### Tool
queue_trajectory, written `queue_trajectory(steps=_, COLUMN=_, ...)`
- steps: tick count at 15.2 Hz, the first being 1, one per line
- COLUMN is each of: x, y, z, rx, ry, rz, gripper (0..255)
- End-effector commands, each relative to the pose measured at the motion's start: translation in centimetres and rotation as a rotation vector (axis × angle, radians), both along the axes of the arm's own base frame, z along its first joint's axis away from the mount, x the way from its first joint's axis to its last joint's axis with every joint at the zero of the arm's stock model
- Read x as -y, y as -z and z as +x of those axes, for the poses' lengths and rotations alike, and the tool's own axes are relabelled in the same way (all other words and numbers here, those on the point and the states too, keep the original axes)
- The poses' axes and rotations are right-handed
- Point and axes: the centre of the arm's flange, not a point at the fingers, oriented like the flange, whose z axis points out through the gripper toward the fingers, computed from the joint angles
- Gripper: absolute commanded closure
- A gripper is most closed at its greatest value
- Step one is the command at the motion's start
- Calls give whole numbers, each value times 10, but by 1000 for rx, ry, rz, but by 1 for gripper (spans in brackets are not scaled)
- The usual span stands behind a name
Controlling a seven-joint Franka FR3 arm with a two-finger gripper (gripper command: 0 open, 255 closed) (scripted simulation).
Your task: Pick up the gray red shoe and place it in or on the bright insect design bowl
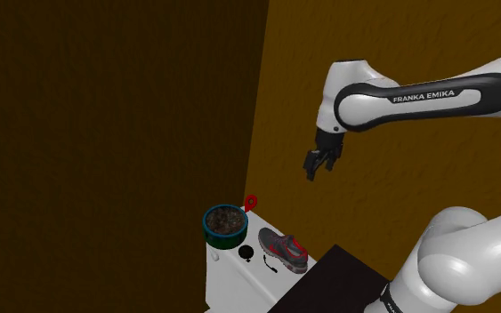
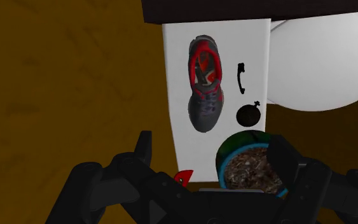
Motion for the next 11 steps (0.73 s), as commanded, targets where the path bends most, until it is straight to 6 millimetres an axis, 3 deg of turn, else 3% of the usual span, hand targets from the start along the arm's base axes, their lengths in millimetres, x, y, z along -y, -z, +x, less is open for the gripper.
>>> queue_trajectory(steps=1, x=-2, y=26, z=7, rx=-6, ry=-9, rz=1, gripper=0)
queue_trajectory(steps=11, x=-8, y=156, z=33, rx=-45, ry=-51, rz=4, gripper=0)
